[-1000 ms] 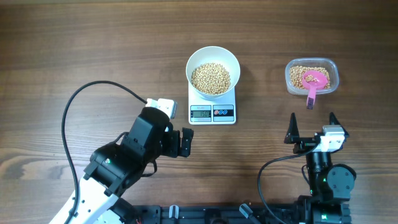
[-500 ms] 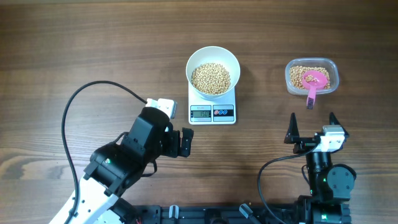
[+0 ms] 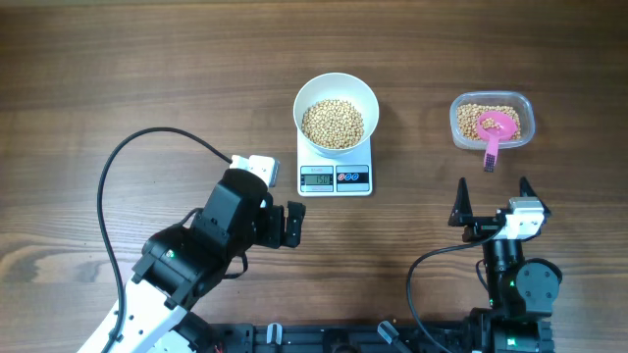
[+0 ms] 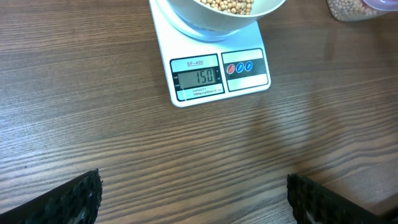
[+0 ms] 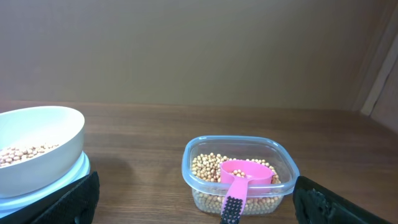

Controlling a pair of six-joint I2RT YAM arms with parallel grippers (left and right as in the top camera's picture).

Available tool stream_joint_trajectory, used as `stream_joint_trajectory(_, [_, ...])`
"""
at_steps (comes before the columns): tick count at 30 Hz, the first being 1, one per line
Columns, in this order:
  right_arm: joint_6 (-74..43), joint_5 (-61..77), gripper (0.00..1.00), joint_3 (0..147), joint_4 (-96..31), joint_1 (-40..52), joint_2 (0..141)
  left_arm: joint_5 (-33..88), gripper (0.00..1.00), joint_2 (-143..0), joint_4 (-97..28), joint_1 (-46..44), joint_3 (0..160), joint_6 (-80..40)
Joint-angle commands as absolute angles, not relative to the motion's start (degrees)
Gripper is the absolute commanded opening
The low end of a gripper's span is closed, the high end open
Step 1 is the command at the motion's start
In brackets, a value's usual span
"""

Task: Scoop item into bowl and weigh 150g on scale

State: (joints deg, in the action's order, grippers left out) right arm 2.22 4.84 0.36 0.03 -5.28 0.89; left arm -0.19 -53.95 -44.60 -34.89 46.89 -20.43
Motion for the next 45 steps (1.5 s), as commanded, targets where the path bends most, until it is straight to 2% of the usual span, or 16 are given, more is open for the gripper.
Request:
stream_joint_trajectory(1, [1.3, 3.8, 1.0, 0.3, 0.1, -5.0, 0.6, -1.1, 1.0, -54.0, -44.5, -35.1, 47.7, -19.8])
stream_joint_trajectory(15, [1.3, 3.8, 1.0, 0.3, 0.1, -5.0, 0.6, -2.8, 1.0, -48.0, -45.7, -34.2, 47.5, -19.7])
stream_joint_trajectory(21, [1.4, 3.8, 1.0, 0.3, 0.1, -5.0, 0.6, -5.7, 1.0, -40.8, -45.1, -24.1, 44.8, -19.7])
stream_joint_trajectory(30, [1.4, 3.8, 1.0, 0.3, 0.1, -5.0, 0.6, -5.7, 1.0, -26.1, -36.7, -11.4, 34.1, -19.4])
stream_joint_trajectory(34, [1.3, 3.8, 1.0, 0.3, 0.1, -5.0, 0.6, -5.7, 1.0, -20.0, -33.6, -9.1, 30.2, -15.1])
stream_joint_trajectory(45, [1.4, 3.8, 1.0, 0.3, 0.1, -5.0, 0.8, -5.7, 1.0, -9.4, -22.7, -5.3, 19.2, -15.2])
